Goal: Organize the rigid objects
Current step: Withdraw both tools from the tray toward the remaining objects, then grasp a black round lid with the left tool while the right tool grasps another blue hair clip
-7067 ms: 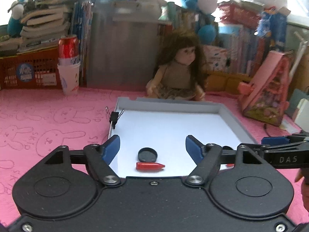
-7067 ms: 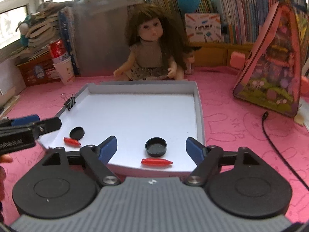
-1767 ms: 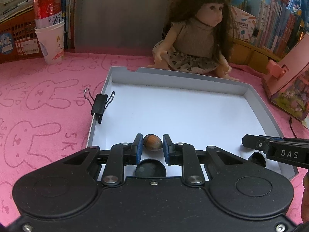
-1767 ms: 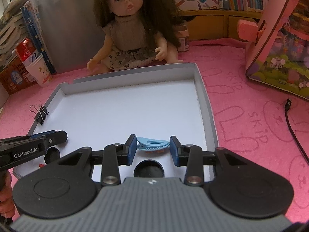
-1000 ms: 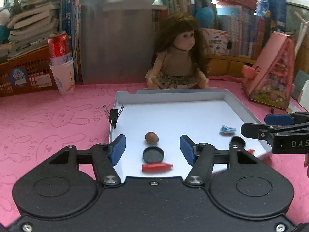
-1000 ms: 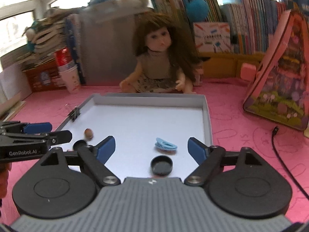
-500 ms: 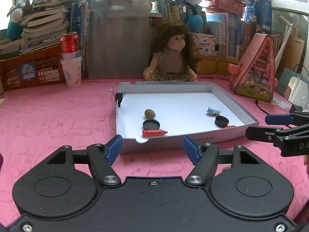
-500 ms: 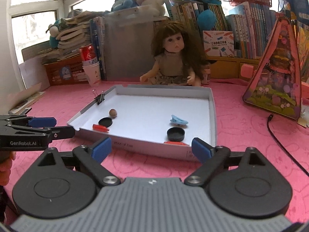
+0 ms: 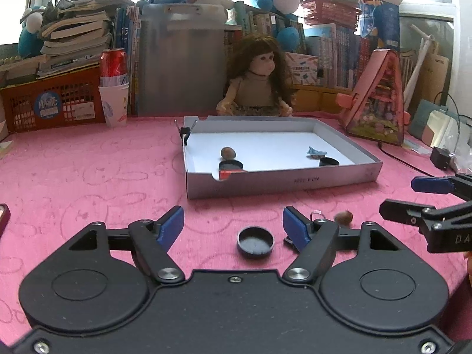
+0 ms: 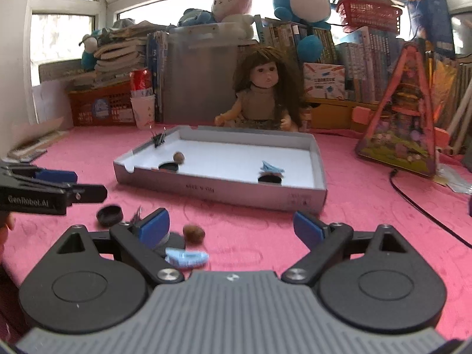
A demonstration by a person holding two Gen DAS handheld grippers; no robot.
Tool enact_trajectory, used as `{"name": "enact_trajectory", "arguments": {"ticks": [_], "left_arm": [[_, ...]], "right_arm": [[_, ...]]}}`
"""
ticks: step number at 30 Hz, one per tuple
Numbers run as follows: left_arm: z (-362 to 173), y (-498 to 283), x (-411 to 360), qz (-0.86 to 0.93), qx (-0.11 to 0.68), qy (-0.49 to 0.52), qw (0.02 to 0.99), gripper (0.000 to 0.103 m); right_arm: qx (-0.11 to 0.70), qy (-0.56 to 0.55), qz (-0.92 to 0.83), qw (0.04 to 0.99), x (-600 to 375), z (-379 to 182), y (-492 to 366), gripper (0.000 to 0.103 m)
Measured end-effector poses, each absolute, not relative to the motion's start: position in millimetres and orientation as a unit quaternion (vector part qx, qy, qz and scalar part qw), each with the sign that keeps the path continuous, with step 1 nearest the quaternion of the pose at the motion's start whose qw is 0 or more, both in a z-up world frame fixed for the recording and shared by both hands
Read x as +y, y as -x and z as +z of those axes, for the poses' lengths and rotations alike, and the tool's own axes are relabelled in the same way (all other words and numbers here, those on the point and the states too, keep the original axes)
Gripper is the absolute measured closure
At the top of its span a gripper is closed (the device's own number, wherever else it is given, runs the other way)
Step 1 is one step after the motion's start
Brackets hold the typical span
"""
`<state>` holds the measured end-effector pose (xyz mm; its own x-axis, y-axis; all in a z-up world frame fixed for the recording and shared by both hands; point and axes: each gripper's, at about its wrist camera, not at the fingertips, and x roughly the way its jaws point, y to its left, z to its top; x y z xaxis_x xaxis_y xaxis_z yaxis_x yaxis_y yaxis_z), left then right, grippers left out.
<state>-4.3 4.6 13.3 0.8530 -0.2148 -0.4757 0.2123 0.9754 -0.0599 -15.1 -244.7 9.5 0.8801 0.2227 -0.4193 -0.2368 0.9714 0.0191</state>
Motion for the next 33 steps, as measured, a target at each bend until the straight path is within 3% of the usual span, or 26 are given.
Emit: {"name": "enact_trajectory", "arguments": {"ticks": [23,33], "left_arm": [[-16.0,-3.5,18.0,-0.132,0.264,0.019,0.955,0.031],[-16.9,-3.8,14.6,-0.131,0.264,0.011,0.956,0.031]], "right_arm": [[0.276,0.042,0.153,0.948,-204.5,-20.4,3.3,0.008],[0.275,0.040,0.159,0.947,-202.1,-20.9,2.0,0.015]]}}
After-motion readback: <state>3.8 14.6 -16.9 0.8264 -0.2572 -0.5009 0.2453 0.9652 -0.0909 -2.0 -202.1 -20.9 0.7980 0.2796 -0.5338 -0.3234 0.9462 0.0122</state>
